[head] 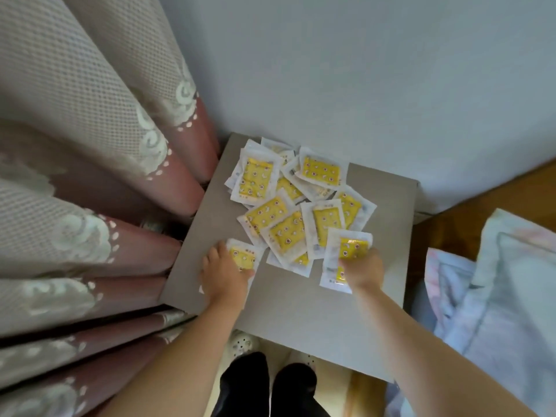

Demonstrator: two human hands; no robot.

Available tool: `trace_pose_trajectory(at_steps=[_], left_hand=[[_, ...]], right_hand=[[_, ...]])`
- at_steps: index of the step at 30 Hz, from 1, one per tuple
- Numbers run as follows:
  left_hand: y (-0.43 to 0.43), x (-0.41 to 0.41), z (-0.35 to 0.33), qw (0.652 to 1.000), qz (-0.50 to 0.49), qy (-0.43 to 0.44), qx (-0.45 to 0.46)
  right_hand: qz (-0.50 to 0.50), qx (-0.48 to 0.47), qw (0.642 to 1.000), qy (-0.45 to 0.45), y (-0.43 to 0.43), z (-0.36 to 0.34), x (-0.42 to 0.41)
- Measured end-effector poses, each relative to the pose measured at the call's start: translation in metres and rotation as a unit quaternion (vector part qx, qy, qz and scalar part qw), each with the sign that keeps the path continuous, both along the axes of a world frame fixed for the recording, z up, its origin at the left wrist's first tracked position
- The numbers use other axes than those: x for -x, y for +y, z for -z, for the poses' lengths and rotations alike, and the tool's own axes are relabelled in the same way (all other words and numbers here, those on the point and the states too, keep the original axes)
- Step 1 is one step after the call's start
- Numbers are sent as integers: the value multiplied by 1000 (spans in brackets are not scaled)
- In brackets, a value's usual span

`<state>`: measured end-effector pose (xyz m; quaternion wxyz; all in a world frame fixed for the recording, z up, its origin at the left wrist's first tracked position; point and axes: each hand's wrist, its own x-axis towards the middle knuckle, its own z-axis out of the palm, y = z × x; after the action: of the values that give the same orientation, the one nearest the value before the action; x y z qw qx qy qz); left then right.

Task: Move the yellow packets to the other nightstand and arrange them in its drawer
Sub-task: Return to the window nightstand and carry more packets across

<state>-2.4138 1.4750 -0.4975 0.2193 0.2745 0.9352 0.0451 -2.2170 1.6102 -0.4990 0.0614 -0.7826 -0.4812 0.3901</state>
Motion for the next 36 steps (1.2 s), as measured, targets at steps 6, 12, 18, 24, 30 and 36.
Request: trace_pose_trajectory(at_steps=[6, 12, 18, 24, 30, 36], left_hand=[[-9, 8, -2, 997, -31, -62, -37], [-9, 8, -5, 998, 22, -61, 0], [-10, 6, 0, 993, -56, -97, -23], [-8, 13, -28, 967, -29, -223, -118], [52, -2, -48, 944, 63, -286, -149], [101, -29, -22, 976, 201, -82, -11]], right_hand=[[2, 5, 993, 118, 17, -32, -10], [-166, -19, 985, -51, 36, -23, 54], [-101, -9, 991, -86, 28, -13, 68], [62, 49, 988, 135, 25, -25, 46], [159, 125, 950, 239, 8, -19, -3], [206, 149, 929, 268, -5, -13, -27]])
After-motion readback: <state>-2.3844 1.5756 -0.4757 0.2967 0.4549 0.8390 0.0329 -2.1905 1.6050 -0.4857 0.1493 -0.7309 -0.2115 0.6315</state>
